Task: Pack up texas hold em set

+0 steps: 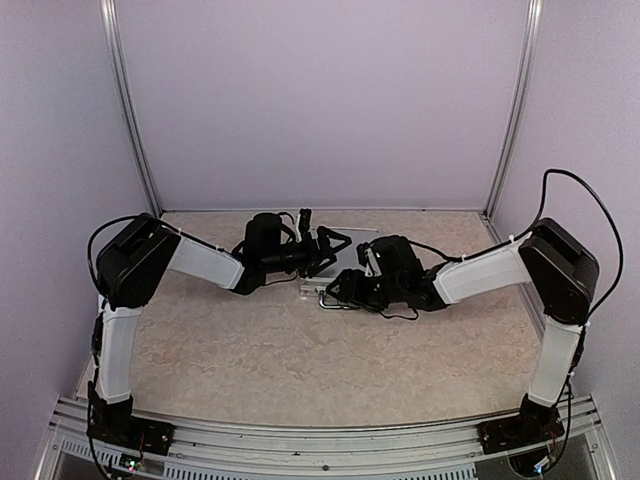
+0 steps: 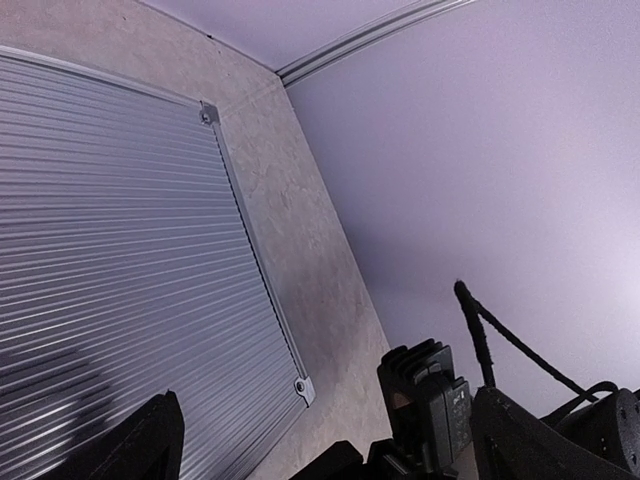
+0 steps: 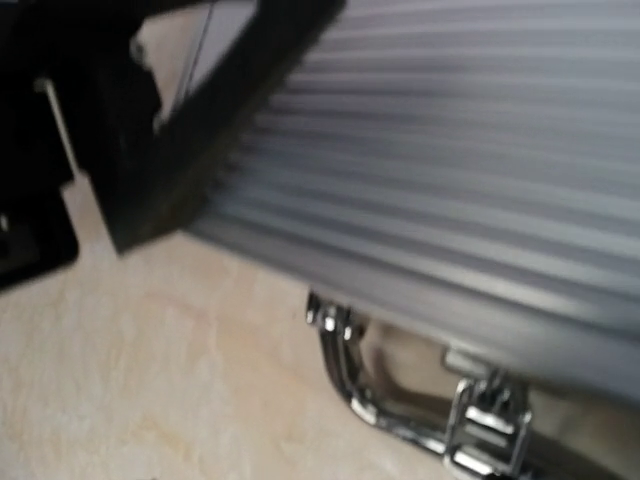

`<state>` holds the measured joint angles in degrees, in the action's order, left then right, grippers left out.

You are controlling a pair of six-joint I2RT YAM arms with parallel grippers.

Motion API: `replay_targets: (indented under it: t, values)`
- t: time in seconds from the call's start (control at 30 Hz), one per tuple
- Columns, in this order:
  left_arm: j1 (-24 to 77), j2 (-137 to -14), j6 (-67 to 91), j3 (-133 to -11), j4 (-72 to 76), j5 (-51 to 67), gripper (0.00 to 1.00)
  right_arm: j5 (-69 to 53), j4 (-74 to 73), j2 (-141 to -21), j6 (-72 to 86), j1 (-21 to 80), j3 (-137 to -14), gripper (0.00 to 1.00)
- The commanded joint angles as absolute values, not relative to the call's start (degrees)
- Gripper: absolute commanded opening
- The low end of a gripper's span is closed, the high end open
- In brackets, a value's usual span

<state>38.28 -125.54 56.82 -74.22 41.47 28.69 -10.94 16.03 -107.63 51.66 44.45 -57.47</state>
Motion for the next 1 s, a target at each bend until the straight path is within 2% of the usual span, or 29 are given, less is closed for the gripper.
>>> replay_targets:
  t: [0.0,0.97]
  values:
    - [39.6,-128.5,56.9,-71.5,35.0,28.9,0.99,-6.5,9.9,-108.3,49.7,44.7,-62.0,0.69]
    - [39.6,-127.9,57.1,-70.3,35.7,29.1,0.99,-7.7,4.7,-115.3,50.2,44.9,-67.2,0.70]
